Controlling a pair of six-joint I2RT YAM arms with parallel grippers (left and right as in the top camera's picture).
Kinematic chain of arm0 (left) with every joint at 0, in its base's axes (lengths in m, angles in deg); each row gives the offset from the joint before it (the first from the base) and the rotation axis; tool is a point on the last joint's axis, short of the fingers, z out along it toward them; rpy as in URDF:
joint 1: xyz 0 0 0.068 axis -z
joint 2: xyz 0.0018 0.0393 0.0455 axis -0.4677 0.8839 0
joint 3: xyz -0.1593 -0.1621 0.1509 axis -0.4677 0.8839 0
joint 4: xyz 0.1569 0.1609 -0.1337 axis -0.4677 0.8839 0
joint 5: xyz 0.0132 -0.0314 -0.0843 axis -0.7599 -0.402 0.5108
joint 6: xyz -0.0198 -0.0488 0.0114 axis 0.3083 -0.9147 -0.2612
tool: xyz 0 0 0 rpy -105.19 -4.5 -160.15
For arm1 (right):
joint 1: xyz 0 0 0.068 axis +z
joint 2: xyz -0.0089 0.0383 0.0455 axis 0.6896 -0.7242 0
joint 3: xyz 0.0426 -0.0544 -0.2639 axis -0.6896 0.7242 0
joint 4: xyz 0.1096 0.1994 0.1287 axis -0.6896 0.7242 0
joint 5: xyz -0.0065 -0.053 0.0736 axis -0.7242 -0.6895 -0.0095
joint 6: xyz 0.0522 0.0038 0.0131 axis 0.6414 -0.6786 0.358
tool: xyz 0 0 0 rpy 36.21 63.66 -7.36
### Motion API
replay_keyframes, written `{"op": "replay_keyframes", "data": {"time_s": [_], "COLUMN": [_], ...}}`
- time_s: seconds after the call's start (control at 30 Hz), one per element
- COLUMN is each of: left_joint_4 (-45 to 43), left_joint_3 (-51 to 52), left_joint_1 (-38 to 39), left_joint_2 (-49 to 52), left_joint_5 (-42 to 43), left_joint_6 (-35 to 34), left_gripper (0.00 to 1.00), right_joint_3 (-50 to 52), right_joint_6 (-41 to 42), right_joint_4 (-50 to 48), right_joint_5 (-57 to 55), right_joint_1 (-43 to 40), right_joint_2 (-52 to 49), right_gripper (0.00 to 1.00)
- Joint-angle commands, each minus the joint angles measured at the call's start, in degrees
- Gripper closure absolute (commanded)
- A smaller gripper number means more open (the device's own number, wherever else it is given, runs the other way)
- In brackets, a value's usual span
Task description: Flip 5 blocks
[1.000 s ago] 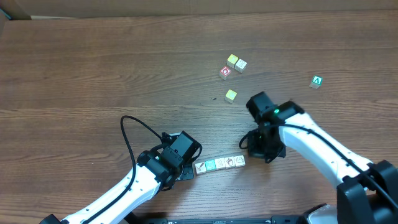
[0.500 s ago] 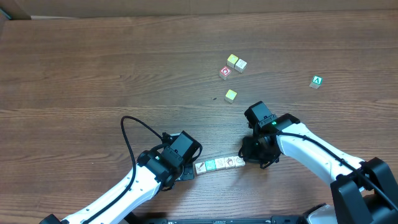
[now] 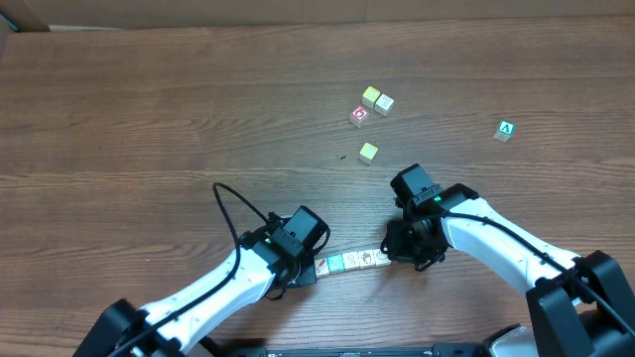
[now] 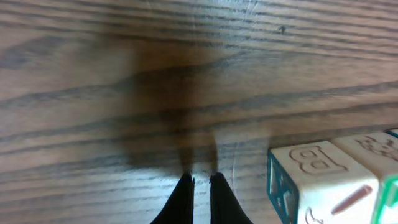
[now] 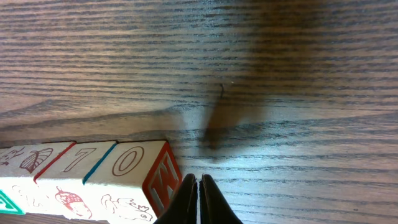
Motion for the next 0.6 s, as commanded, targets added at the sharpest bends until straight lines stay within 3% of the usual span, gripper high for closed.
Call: {"op": "replay_keyframes", "data": {"time_s": [0.0,0.57], "left_joint_4": [-1.46,-4.72], "left_joint_3": [-0.96,-0.96], "left_joint_1": [-0.33,-0.35], "left_joint_2": [1.31,1.31], "left_joint_5": [1.64,5.01], "left_joint_6": [1.07,2.82], "left_gripper": [0.96,0.96], "right_joint_3": [0.24,0.24], "right_joint_6": [-0.44,-0.33], "right_joint_4": [-0.17,-0.2], "right_joint_5": [0.33,0.5], "right_joint_1": [0.42,2.4], "right_joint_2": [0.0,0.0], "right_gripper": [0.94,0.94]}}
